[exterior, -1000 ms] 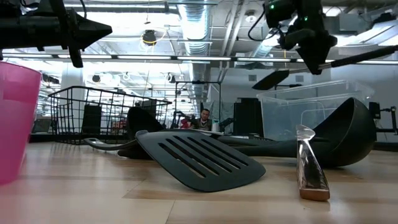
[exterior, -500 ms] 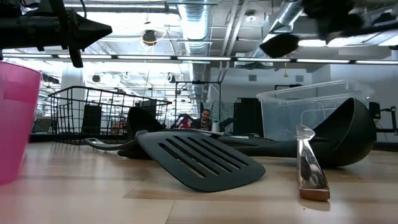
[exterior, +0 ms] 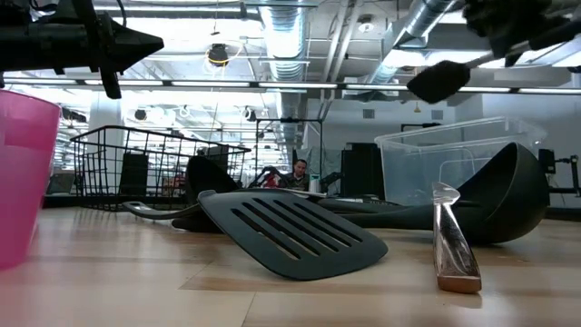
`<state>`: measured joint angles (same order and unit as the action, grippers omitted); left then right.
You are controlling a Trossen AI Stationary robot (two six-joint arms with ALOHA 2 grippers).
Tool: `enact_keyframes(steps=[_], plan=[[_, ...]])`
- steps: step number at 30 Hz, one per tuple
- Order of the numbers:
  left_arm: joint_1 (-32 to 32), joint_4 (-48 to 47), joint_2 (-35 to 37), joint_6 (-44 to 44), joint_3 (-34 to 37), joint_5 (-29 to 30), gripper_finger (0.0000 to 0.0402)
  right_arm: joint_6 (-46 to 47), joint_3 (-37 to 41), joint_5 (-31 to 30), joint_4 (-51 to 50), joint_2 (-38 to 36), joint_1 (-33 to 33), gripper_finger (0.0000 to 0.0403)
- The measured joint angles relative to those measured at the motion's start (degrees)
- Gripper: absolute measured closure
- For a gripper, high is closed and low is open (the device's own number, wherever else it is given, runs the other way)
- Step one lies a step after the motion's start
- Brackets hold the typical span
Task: Pick & Place Kitchen Items
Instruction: Put the bottom black solid turner into the transparent bin, then adjust the transparent bin
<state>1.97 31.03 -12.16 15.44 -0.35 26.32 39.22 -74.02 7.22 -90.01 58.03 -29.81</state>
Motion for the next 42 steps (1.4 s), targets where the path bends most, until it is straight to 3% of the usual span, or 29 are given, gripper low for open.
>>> enact_keyframes(steps=[15, 29, 33, 42], plan=[[0.01, 0.0, 0.0, 0.02, 0.01, -0.01, 0.04, -7.12, 1.14, -1.29, 0.01, 14.55, -3.06, 0.0336], [0.0, 0.0, 0.0, 0.02, 0.0, -0.01, 0.04, -8.33, 1.14, -2.35, -0.02, 20.06, -4.17, 0.0335], [0.01, 0.0, 0.0, 0.02, 0.01, -0.01, 0.04, -9.22, 1.14, -4.4, -0.01, 20.04, -4.24, 0.0312], [0.0, 0.0, 0.0, 0.04, 0.0, -0.01, 0.04, -10.4, 1.14, -7.63, 0.0, 19.91, -4.21, 0.0212]])
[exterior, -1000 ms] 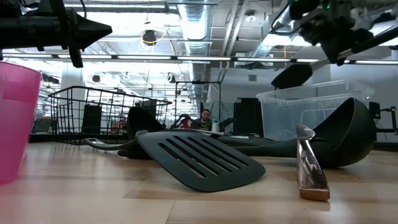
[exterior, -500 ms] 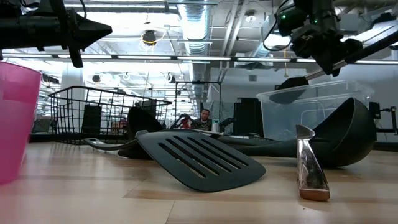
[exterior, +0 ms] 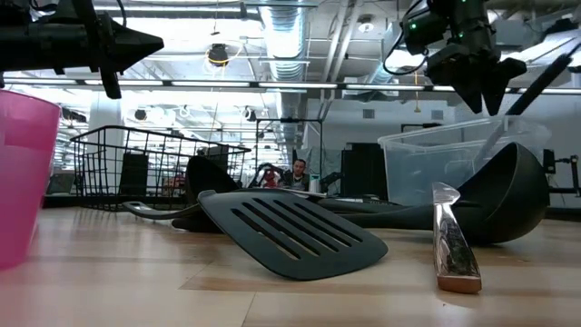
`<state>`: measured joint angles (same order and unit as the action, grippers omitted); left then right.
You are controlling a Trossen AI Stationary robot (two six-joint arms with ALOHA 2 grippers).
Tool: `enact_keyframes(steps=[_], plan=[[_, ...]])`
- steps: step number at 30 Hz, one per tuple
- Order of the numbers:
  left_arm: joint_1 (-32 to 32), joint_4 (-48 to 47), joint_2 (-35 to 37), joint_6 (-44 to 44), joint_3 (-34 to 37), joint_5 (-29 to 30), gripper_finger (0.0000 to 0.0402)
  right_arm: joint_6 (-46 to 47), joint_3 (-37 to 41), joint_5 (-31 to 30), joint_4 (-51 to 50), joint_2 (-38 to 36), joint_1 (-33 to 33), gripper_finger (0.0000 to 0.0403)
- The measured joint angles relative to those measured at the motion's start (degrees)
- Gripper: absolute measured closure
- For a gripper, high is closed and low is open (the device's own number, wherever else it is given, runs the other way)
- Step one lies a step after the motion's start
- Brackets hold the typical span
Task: Pick & Place Kitchen Items
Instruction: Adjust the transparent bin
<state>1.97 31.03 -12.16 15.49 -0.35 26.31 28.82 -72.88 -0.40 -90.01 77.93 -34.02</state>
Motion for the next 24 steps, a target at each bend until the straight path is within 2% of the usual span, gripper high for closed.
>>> enact_keyframes(steps=[6, 14, 18, 24], plan=[[-0.01, 0.01, 0.0, 0.0, 0.0, 0.01, 0.04, -0.5, -1.34, -1.16, 0.07, -0.24, 0.0, 0.0173], [0.0, 0.04, 0.0, 0.01, 0.0, 0.0, 0.04, -0.47, -9.61, -0.89, 0.01, -2.36, 2.35, 0.0172], [0.01, 0.07, 0.0, 1.34, 0.01, 0.0, 0.04, 0.72, -13.47, 0.5, 0.01, -4.66, 7.12, 0.0178], [0.01, 0.09, 0.0, 1.97, 0.01, 0.0, 0.04, 10.61, -14.37, 0.44, 0.09, -8.86, 19.39, 0.019]])
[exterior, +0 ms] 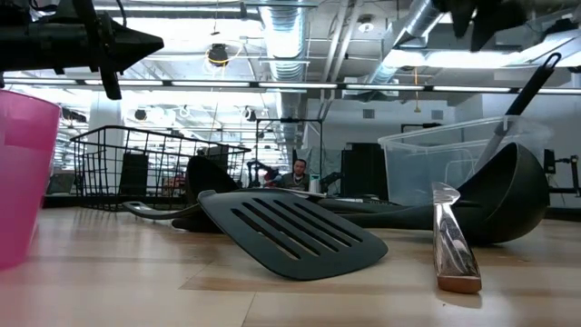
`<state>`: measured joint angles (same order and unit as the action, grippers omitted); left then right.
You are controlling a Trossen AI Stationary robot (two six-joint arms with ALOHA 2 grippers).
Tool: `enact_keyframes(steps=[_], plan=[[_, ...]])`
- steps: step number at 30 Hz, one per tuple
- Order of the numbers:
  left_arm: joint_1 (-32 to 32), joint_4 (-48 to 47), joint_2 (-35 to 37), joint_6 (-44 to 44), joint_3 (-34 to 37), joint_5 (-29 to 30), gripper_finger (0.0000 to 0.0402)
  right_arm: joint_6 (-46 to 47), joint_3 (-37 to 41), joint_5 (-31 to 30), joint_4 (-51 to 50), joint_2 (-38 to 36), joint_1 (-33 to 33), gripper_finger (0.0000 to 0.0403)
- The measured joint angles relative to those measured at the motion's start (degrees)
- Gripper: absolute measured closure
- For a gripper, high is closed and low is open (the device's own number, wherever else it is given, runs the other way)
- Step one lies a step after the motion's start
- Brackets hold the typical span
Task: Pick & Place Kitchen Items
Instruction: Adjust the transparent bin
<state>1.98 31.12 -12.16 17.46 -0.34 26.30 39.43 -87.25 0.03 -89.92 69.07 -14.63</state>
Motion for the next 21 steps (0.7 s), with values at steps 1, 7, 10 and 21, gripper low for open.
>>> enact_keyframes(steps=[1, 7, 10, 21], plan=[[0.0, 0.0, 0.0, 0.02, 0.0, 0.0, 0.04, 2.1, 0.42, 0.0, -0.09, -0.6, 2.54, 0.0193], [-0.01, 0.18, 0.0, 0.02, -0.02, 0.0, 0.04, 12.97, 2.37, -0.32, 0.41, -1.41, 19.3, 0.021], [-0.02, 0.31, 0.0, 0.02, -0.02, 0.0, 0.04, 18.7, 4.71, -2.64, 1.51, -0.53, 27.09, 0.0219], [-0.02, 0.34, 0.0, 0.02, 0.0, 0.0, 0.04, 36.95, 17.64, -4.65, 0.09, 7.21, 39.38, 0.0253]])
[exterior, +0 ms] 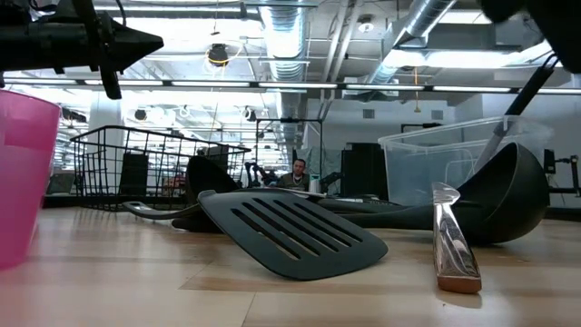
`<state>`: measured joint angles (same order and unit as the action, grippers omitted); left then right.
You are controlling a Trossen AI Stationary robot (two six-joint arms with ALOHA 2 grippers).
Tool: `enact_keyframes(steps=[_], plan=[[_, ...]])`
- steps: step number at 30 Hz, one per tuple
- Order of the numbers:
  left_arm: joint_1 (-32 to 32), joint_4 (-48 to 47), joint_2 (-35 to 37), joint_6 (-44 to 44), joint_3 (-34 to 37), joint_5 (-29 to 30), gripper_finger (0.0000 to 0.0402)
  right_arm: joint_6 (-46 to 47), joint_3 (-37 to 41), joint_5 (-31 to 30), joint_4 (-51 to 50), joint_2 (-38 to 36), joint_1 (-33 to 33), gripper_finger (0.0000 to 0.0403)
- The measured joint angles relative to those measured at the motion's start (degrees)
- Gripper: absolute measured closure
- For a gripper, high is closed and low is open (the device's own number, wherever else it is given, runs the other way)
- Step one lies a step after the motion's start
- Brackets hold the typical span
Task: Pick & Place Kitchen Items
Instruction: Adjust the transparent bin
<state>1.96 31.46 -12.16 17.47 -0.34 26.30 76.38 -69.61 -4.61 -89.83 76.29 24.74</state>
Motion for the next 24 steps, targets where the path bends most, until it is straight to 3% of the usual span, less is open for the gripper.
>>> enact_keyframes(steps=[9, 16, 24], plan=[[0.02, -0.02, 0.0, -0.01, -0.02, 0.0, 0.04, -4.05, 9.14, -2.21, 0.13, 5.1, -5.74, 0.0289], [0.01, -0.02, 0.0, -0.02, -0.01, 0.0, 0.04, -6.65, 11.35, -10.78, 0.6, 5.58, -12.37, 0.0305], [0.01, -0.02, 0.0, -0.02, -0.02, 0.0, 0.04, -9.49, 12.77, -14.13, 0.6, 5.56, -18.43, 0.0308]])
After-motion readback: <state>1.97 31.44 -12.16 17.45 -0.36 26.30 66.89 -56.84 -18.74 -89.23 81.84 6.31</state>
